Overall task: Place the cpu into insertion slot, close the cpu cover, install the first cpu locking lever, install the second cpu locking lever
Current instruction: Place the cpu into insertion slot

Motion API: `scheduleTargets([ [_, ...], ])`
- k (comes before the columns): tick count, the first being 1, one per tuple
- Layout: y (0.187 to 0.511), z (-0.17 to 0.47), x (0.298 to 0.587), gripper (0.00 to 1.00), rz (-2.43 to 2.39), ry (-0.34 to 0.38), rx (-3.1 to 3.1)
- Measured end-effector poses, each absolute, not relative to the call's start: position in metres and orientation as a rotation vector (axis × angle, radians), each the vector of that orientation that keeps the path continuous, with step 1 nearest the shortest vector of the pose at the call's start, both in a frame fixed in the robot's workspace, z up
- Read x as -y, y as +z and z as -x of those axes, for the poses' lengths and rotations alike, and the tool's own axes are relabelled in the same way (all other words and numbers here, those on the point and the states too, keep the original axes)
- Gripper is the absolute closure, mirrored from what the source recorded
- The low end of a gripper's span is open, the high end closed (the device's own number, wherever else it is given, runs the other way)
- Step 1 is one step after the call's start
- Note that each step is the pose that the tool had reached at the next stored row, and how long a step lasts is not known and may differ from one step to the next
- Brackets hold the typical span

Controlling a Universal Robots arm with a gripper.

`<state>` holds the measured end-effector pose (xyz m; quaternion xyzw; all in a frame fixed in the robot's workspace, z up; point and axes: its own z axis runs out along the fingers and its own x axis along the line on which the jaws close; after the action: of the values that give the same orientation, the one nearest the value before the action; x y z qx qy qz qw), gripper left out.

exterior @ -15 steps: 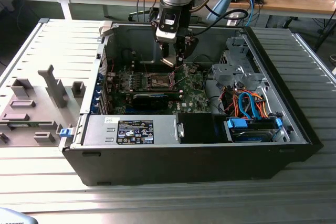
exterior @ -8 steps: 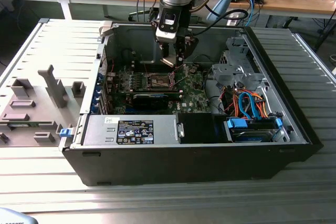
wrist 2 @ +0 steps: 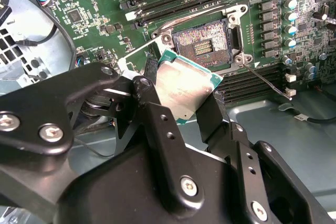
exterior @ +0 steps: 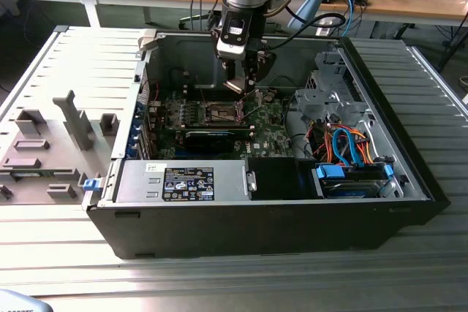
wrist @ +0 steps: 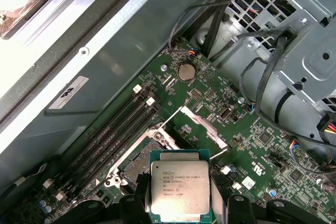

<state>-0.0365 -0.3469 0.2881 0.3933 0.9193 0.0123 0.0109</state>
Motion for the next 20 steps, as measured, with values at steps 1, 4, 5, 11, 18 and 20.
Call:
scheduleTargets([
  [1, 0.288, 0.0365, 0.347, 0.45, -1.228, 0.038, -2.868],
  [4, 0.288, 0.0365, 0.347, 0.45, -1.23, 0.038, -2.867],
  [5, 0.2879, 0.0365, 0.347, 0.45, -1.231, 0.038, -2.866],
  [11, 0.2878, 0.0366, 0.347, 0.45, -1.237, 0.038, -2.864],
  [18, 0.2877, 0.0366, 0.347, 0.45, -1.245, 0.037, -2.86],
  [20, 0.2876, 0.0365, 0.347, 0.45, -1.246, 0.037, -2.86],
])
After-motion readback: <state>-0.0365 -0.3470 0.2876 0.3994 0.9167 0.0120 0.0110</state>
